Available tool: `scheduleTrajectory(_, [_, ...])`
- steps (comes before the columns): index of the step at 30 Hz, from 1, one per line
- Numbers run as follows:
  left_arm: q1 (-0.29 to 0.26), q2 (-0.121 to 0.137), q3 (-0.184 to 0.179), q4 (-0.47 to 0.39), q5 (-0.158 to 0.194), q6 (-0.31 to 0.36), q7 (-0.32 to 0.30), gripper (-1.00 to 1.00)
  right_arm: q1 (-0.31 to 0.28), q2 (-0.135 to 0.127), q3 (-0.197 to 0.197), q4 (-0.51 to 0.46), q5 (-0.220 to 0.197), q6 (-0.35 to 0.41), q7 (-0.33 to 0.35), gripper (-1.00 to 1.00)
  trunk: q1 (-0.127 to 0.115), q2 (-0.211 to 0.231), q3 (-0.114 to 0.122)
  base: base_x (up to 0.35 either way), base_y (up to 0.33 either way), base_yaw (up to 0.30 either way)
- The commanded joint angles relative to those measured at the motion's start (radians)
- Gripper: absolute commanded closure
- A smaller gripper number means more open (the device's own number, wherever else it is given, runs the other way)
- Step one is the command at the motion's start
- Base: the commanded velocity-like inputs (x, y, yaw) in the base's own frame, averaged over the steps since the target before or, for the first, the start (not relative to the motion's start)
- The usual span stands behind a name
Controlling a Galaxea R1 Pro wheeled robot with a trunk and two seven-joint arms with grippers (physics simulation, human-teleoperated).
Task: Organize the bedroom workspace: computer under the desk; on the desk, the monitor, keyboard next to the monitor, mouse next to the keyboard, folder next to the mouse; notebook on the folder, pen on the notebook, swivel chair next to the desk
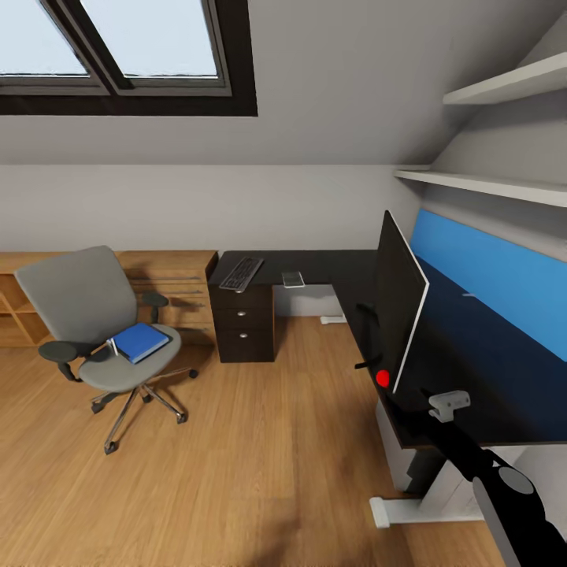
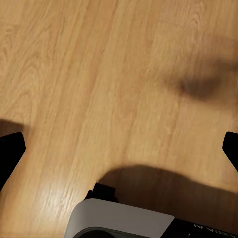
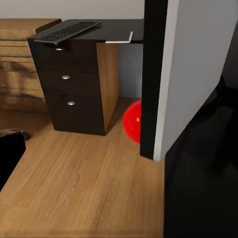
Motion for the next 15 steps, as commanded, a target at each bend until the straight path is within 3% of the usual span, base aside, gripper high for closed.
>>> scheduleTrajectory(1, [-0.001,0.0,-0.002,0.0,0.001,-0.003,0.004,-1.0,-0.001,0.0,-0.001,0.001,-0.009,0.009,0.005,-1.0,0.0,-0.001,-0.001,-0.018,0.0,0.0])
scheduleTrajectory(10, [-0.001,0.0,-0.002,0.0,0.001,-0.003,0.004,-1.0,-0.001,0.001,-0.001,0.01,0.002,0.008,0.005,-1.0,0.0,-0.001,-0.001,-0.014,0.0,0.0])
scheduleTrajectory(15, [-0.001,0.0,-0.002,0.0,0.001,-0.003,0.004,-1.0,-0.001,0.003,0.002,0.027,0.015,0.009,0.004,-1.0,0.0,-0.001,-0.001,-0.194,0.0,0.0])
